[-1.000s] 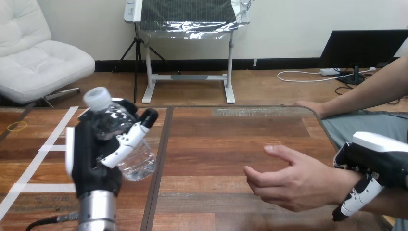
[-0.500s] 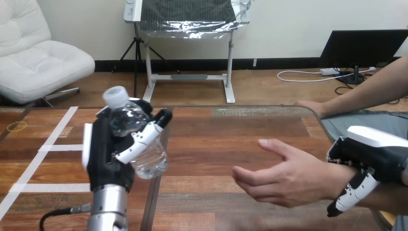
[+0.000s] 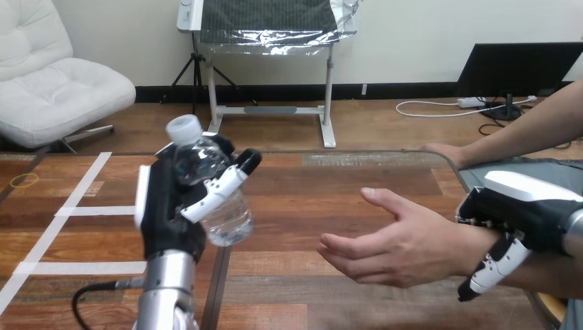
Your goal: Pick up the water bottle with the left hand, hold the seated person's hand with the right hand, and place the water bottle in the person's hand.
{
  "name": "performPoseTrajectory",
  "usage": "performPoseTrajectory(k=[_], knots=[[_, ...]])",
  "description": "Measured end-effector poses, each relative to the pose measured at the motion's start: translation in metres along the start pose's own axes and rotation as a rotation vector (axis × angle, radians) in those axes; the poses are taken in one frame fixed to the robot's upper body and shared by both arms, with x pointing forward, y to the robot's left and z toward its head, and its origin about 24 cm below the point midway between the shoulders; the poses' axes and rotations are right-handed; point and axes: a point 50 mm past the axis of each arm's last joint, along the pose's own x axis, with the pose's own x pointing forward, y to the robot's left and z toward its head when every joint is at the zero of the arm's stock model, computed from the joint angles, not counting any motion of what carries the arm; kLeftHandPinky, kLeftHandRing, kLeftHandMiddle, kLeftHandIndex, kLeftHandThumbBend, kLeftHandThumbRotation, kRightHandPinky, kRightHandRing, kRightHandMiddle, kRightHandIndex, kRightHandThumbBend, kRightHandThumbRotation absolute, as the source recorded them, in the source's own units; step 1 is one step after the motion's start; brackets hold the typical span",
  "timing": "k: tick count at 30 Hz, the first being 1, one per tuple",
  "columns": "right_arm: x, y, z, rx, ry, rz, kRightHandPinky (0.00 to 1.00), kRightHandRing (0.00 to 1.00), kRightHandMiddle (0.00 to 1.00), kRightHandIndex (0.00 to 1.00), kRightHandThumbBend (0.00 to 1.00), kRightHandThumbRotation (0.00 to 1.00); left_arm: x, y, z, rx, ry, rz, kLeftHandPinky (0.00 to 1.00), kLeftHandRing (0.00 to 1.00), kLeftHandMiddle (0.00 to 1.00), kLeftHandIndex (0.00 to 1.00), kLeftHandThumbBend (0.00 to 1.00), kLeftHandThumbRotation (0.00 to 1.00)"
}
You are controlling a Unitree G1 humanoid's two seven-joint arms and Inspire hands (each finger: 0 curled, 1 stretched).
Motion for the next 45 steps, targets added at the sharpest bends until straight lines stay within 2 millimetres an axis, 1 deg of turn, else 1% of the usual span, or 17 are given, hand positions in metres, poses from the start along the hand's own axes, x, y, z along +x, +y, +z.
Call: performPoseTrajectory(k=[8, 19, 26, 35, 38, 45], knots=[[0.007, -0.001, 0.004, -0.001, -0.017, -0.001, 0.11, 0.16, 0.24, 0.3, 0.82, 0.03, 0.007, -0.007, -0.005, -0.007, 0.021, -0.04, 0.26, 0.32, 0.37, 0.39, 0.68, 0.0], [0.017, -0.001, 0.014, -0.011, -0.025, -0.001, 0.1, 0.15, 0.23, 0.29, 0.83, 0.07, 0.014, -0.019, -0.013, -0.007, 0.055, -0.086, 0.27, 0.32, 0.38, 0.4, 0.7, 0.0], [0.023, -0.002, 0.021, -0.012, -0.033, -0.006, 0.09, 0.14, 0.23, 0.28, 0.82, 0.09, 0.017, -0.027, -0.017, -0.012, 0.075, -0.118, 0.27, 0.33, 0.38, 0.4, 0.72, 0.0], [0.028, -0.003, 0.031, -0.01, -0.067, -0.012, 0.09, 0.14, 0.22, 0.28, 0.82, 0.1, 0.018, -0.036, -0.022, -0.012, 0.094, -0.15, 0.27, 0.33, 0.38, 0.4, 0.74, 0.0], [0.03, -0.003, 0.034, -0.011, -0.076, -0.013, 0.09, 0.14, 0.23, 0.28, 0.82, 0.1, 0.018, -0.039, -0.023, -0.01, 0.102, -0.16, 0.27, 0.33, 0.38, 0.4, 0.74, 0.0], [0.033, -0.003, 0.04, -0.019, -0.087, -0.013, 0.11, 0.17, 0.25, 0.32, 0.83, 0.09, 0.017, -0.044, -0.027, -0.011, 0.12, -0.183, 0.27, 0.33, 0.38, 0.4, 0.75, 0.0]])
